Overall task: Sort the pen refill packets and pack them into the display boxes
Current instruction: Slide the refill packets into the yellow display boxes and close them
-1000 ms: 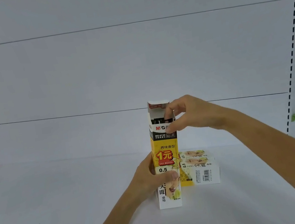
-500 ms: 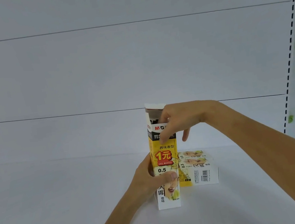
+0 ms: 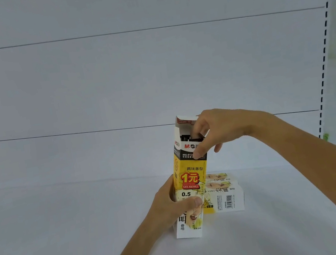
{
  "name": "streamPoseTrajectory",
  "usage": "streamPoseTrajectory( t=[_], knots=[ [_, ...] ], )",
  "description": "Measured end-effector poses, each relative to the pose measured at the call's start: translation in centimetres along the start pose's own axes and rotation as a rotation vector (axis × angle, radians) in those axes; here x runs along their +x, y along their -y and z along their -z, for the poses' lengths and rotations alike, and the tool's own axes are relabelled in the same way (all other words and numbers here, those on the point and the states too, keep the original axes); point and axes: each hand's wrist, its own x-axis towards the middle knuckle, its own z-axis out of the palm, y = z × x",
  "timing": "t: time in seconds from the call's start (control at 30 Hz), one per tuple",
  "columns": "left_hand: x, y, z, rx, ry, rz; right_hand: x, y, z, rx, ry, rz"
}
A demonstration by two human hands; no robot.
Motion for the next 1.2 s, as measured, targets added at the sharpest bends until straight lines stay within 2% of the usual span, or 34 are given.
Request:
streamPoseTrajectory(
  t=[0.2,0.5,0.57,0.7,0.93,1.1,1.2],
  knots=[
    [0.2,0.1,-0.1,0.022,-0.008,-0.012,0.0,0.5,0.3,-0.026,0.088,-0.018],
    [0.2,0.0,-0.3,0.019,-0.014,-0.045,-0.8,0.6,-1.4,-0.102,0.03,-0.065],
    [0.0,0.1,-0.2,0.017,-0.025,-0.048,-0.9,0.4,-2.0,-0.037,-0.036,0.003],
    [-0.4,-0.2,0.4,0.039,-0.11,-0.07,-1.5,-0.9,-2.6,0.27,-0.171,0.165],
    [0.0,-3.1,0.5,0.122,-0.324,-0.296,-0.8,-2.1,-4.9,0.459,-0.298,0.241],
    [0.5,-4.0,1.1,0.209,-0.242,-0.337,-0.6,-2.0,-6.4,0.693,-0.362,0.287],
    [0.9,-4.3,1.8,0.267,-0.201,-0.343,-0.5,-1.9,-6.5,0.706,-0.41,0.323]
  ],
)
